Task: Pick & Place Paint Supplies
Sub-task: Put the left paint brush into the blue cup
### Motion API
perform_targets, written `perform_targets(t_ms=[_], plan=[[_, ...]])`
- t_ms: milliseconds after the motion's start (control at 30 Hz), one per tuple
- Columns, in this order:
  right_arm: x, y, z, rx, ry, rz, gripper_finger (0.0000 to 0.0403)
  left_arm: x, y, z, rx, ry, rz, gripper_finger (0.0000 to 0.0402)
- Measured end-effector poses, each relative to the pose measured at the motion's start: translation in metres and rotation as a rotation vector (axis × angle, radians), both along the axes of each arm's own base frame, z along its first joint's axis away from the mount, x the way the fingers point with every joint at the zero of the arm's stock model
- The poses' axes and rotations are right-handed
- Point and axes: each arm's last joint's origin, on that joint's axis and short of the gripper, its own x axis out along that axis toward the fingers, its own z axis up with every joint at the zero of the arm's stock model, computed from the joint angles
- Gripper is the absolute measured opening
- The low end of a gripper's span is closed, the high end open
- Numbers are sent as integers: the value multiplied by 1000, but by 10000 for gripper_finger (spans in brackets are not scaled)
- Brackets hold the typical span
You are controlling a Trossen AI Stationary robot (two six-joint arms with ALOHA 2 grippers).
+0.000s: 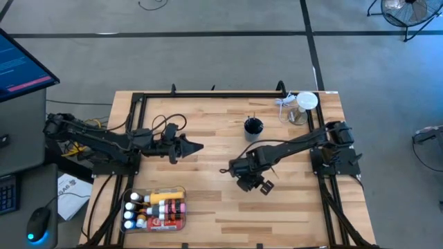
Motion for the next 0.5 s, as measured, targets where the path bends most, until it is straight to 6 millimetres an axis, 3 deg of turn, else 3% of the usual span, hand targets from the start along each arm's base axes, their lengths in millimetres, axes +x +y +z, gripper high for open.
perform_targets(t_ms=[200, 500], plan=[[-11, -3, -17, -29, 50, -3, 87, 0, -1, 1, -23, -8, 10, 0], [-9, 2, -20, -38, 2, 6, 87, 0, -1, 1, -23, -8, 13, 0]])
